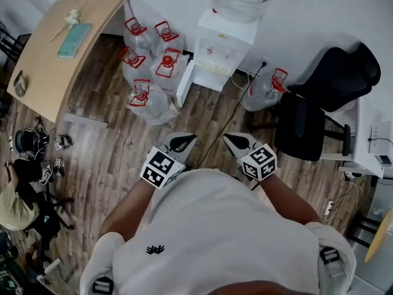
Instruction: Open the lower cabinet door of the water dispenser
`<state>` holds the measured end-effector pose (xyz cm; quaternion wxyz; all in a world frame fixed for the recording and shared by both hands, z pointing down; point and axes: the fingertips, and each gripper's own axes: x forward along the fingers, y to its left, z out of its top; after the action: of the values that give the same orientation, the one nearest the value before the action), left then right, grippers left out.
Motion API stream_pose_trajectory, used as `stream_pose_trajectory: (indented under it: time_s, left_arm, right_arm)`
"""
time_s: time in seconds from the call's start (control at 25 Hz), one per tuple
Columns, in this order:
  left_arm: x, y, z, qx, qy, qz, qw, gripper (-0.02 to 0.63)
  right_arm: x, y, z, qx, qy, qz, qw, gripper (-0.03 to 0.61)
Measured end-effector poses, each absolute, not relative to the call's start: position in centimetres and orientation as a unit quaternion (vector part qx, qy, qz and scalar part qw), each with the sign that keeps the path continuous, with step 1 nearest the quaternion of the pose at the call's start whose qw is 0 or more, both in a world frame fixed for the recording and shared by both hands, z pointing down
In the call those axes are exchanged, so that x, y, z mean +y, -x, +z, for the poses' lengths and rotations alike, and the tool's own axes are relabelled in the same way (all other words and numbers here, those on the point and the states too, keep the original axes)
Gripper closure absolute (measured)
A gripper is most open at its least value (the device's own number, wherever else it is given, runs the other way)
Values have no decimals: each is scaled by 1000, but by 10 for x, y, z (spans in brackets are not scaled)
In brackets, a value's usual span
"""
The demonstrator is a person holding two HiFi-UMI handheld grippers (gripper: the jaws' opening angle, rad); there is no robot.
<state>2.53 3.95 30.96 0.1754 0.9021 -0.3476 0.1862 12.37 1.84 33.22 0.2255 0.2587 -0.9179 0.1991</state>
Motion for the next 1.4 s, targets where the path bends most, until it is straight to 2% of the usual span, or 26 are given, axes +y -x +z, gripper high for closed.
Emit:
stream_pose_trajectory:
  time_s: [0.28,0.6,1.0,1.4]
  left_arm:
    - [64,-109,297,-347,-901,199,170,558]
    - [98,-187,290,-347,-904,182,171,560]
    - [129,-206,292,-367,-895,178,179,558]
    - [144,-217,295,-368,-894,184,179,558]
  right_arm:
    - [50,-204,306,-926,-257,185,205,578]
    - [112,-255,287,-941,-221,175,185,578]
    - [148,-294,288,-946,-223,162,170,578]
    - [158,-300,286,-948,-220,151,171,578]
